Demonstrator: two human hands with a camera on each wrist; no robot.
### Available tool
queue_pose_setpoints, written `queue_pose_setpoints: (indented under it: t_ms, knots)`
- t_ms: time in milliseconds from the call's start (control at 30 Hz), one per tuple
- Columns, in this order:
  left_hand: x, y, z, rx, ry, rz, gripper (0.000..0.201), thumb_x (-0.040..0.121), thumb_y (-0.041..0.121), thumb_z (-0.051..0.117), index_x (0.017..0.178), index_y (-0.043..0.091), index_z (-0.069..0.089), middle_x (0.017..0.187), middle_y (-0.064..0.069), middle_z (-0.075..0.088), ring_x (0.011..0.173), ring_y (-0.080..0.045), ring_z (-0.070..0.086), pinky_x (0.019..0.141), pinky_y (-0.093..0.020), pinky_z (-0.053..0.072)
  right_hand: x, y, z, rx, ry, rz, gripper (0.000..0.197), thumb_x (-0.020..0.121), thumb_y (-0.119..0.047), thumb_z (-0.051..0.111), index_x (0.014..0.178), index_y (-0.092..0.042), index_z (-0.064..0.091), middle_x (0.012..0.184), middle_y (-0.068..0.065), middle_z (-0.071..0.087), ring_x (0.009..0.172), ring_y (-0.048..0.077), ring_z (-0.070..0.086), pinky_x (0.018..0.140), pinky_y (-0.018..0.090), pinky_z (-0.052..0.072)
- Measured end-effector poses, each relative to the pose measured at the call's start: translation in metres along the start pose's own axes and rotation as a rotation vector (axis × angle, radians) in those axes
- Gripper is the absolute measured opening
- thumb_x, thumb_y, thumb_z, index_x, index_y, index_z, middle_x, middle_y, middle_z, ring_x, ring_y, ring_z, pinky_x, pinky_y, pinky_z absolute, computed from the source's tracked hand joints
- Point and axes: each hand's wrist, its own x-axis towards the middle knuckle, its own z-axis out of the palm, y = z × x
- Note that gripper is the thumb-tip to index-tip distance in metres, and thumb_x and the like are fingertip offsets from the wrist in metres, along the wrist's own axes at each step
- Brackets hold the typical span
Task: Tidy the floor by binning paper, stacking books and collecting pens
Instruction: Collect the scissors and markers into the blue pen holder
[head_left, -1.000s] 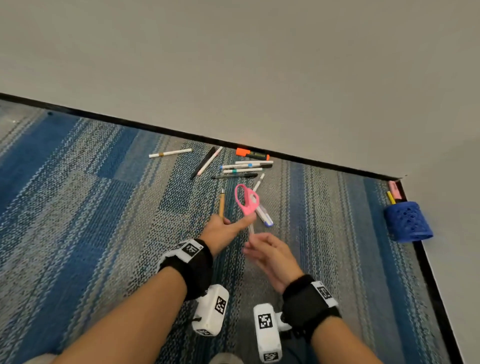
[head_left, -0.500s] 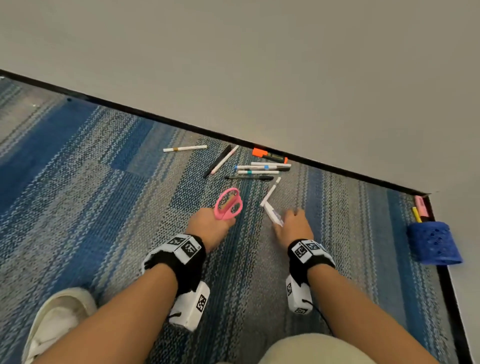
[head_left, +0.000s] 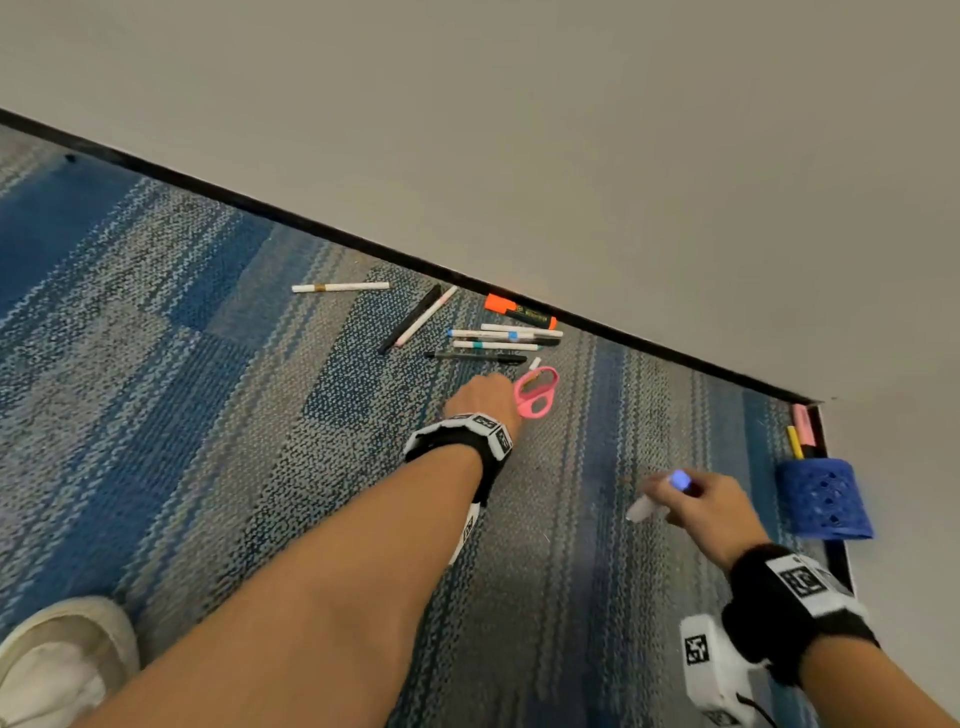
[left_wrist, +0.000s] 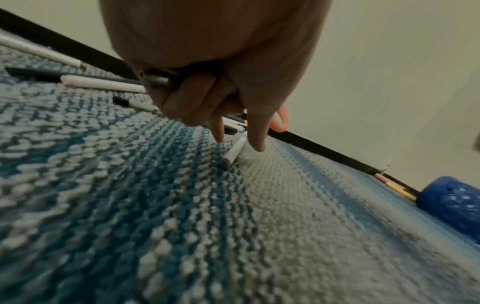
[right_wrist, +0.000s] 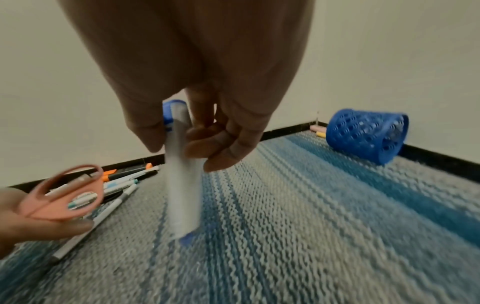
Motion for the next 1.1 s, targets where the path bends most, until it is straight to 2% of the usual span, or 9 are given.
queue_pose_setpoints:
  t_ms: [67, 200, 367, 533, 667, 800, 900, 967, 1100]
  knots:
    - [0.009, -0.004, 0.001, 0.029, -0.022, -0.005, 0.025, 0.096, 0.022, 0.053, 0.113, 0.005, 0.059, 0.117, -0.016, 0.063, 0.105, -0.035, 0.063, 0.076, -0.038, 0.047, 0.003, -0.008, -0.01, -0.055, -0.019, -0.012, 0.039, 0.082, -0.042, 0.068, 0.076, -0.004, 0.068, 0.062, 0.004, 0.064, 0.063, 0.021, 0.063, 0.082, 0.051, 0.054]
    - [0.02, -0.015, -0.001, 0.1, -0.104, 0.056, 0.025, 0.096, 0.02, 0.048, 0.116, 0.006, 0.055, 0.119, -0.018, 0.06, 0.107, -0.037, 0.06, 0.077, -0.039, 0.046, 0.009, -0.035, -0.008, -0.25, -0.21, -0.069, 0.069, 0.072, -0.071, 0.047, 0.069, -0.003, 0.059, 0.069, 0.015, 0.062, 0.07, 0.032, 0.062, 0.076, 0.049, 0.052]
    - [0.016, -0.022, -0.008, -0.363, -0.254, 0.096, 0.022, 0.091, 0.021, 0.06, 0.094, 0.002, 0.07, 0.086, -0.013, 0.065, 0.082, -0.03, 0.063, 0.065, -0.027, 0.041, 0.016, -0.08, 0.015, -0.507, -0.248, -0.248, 0.018, 0.094, -0.024, 0.049, 0.097, -0.007, 0.054, 0.092, 0.007, 0.067, 0.089, 0.031, 0.065, 0.08, 0.033, 0.048]
    - [-0.009, -0.036, -0.031, -0.784, -0.337, 0.053, 0.023, 0.089, 0.014, 0.057, 0.067, 0.012, 0.059, 0.044, 0.005, 0.043, 0.043, -0.01, 0.036, 0.045, -0.024, 0.028, 0.035, -0.128, 0.044, -0.726, -0.137, -0.576, 0.053, 0.087, -0.025, 0.06, 0.137, -0.026, 0.04, 0.114, 0.008, 0.047, 0.092, 0.032, 0.061, 0.078, 0.04, 0.051]
    - [-0.026, -0.054, -0.051, -0.955, -0.27, 0.082, 0.024, 0.089, 0.025, 0.065, 0.066, 0.019, 0.06, 0.038, 0.013, 0.043, 0.037, 0.001, 0.039, 0.043, -0.016, 0.029, 0.037, -0.143, 0.082, -0.632, -0.136, -0.685, 0.021, 0.092, -0.036, 0.055, 0.103, -0.017, 0.055, 0.1, 0.009, 0.053, 0.088, 0.032, 0.058, 0.07, 0.038, 0.046]
    - [-0.031, -0.074, -0.061, -1.069, -0.04, 0.117, 0.016, 0.085, 0.026, 0.071, 0.073, 0.024, 0.061, 0.051, 0.02, 0.053, 0.046, 0.007, 0.048, 0.049, -0.007, 0.037, 0.035, -0.144, 0.117, -0.317, -0.171, -0.53, 0.02, 0.092, -0.034, 0.057, 0.084, -0.017, 0.05, 0.086, 0.012, 0.063, 0.08, 0.029, 0.058, 0.066, 0.033, 0.037]
    - [-0.018, -0.087, -0.051, -1.034, 0.066, -0.008, 0.025, 0.074, 0.035, 0.081, 0.078, 0.015, 0.066, 0.078, 0.003, 0.067, 0.07, -0.005, 0.057, 0.073, -0.022, 0.048, 0.031, -0.157, 0.14, -0.061, -0.279, -0.538, 0.019, 0.089, -0.035, 0.062, 0.085, -0.017, 0.061, 0.075, -0.001, 0.064, 0.068, 0.013, 0.057, 0.066, 0.029, 0.043]
    - [-0.011, -0.089, -0.044, -1.063, 0.083, -0.104, 0.033, 0.073, 0.033, 0.081, 0.076, 0.002, 0.069, 0.075, -0.008, 0.068, 0.069, -0.015, 0.058, 0.076, -0.034, 0.05, 0.03, -0.169, 0.147, 0.021, -0.421, -0.528, 0.015, 0.087, -0.032, 0.067, 0.076, -0.025, 0.06, 0.064, -0.013, 0.057, 0.057, -0.002, 0.048, 0.06, 0.017, 0.038]
    - [0.002, -0.1, -0.043, -0.998, 0.246, -0.302, 0.03, 0.079, 0.028, 0.064, 0.056, 0.01, 0.061, 0.056, -0.006, 0.058, 0.06, -0.023, 0.051, 0.065, -0.036, 0.043, 0.055, -0.185, 0.134, -0.053, -0.286, -0.436, 0.041, 0.078, -0.051, 0.07, 0.059, -0.02, 0.052, 0.053, -0.004, 0.049, 0.05, 0.013, 0.044, 0.054, 0.026, 0.034]
